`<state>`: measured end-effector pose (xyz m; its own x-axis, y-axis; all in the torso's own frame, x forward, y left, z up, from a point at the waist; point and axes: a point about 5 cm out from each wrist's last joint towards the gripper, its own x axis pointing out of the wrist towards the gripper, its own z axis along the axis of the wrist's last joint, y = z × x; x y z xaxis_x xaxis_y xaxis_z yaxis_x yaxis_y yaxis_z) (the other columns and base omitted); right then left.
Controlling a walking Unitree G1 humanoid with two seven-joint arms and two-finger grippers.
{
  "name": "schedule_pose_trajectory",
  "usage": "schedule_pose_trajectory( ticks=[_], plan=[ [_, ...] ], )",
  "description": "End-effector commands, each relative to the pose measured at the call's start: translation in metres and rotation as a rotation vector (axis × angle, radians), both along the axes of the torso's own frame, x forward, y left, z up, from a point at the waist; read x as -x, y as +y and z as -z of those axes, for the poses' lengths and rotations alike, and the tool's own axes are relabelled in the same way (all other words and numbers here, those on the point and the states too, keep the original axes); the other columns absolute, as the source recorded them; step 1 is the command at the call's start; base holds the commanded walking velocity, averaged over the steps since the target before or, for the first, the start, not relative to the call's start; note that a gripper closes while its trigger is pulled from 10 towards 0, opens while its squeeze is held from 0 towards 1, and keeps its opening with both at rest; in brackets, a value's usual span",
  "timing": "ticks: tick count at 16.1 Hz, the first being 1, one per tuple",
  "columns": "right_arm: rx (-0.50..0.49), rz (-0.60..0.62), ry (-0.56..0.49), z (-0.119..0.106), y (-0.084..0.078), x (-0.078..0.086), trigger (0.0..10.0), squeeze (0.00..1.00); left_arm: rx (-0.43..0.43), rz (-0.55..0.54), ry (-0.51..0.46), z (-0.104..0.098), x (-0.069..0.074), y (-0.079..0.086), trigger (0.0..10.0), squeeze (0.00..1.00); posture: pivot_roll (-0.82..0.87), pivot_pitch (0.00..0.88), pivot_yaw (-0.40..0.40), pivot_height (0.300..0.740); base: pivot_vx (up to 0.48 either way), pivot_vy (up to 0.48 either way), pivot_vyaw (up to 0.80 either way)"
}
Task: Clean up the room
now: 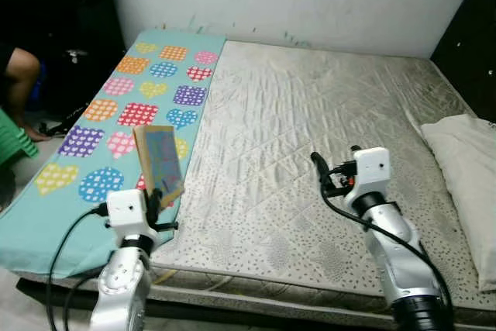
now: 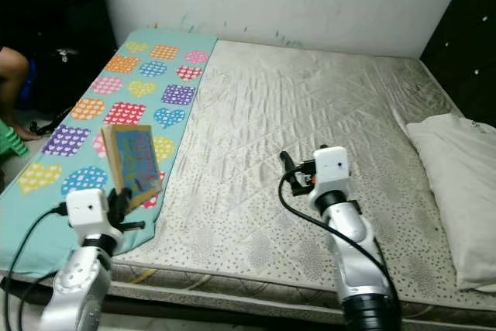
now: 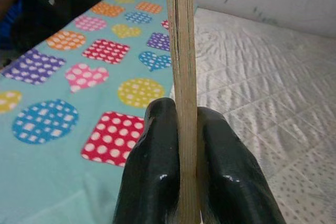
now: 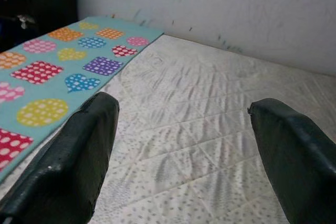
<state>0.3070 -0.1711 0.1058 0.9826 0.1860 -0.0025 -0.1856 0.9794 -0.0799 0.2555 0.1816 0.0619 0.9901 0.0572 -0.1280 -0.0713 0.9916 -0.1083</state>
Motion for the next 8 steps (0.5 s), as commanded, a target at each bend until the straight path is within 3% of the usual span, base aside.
schedule_pose_trajectory(
  ticks=[1, 8],
  plan=[
    [-0.002, 0.021, 0.004, 0.003, -0.002, 0.001, 10.0, 0.0, -0.018, 0.02, -0.069, -0.016, -0.008, 0.0, 10.0, 0.0, -0.13, 0.0, -0.027, 0.74, 0.0, 0.0, 0.0],
    [0.011, 0.058, -0.013, 0.002, -0.014, 0.001, 10.0, 0.0, 0.0, 0.028, -0.071, -0.017, -0.014, -0.005, 10.0, 0.0, -0.15, 0.0, -0.019, 0.74, 0.0, 0.0, 0.0]
  ],
)
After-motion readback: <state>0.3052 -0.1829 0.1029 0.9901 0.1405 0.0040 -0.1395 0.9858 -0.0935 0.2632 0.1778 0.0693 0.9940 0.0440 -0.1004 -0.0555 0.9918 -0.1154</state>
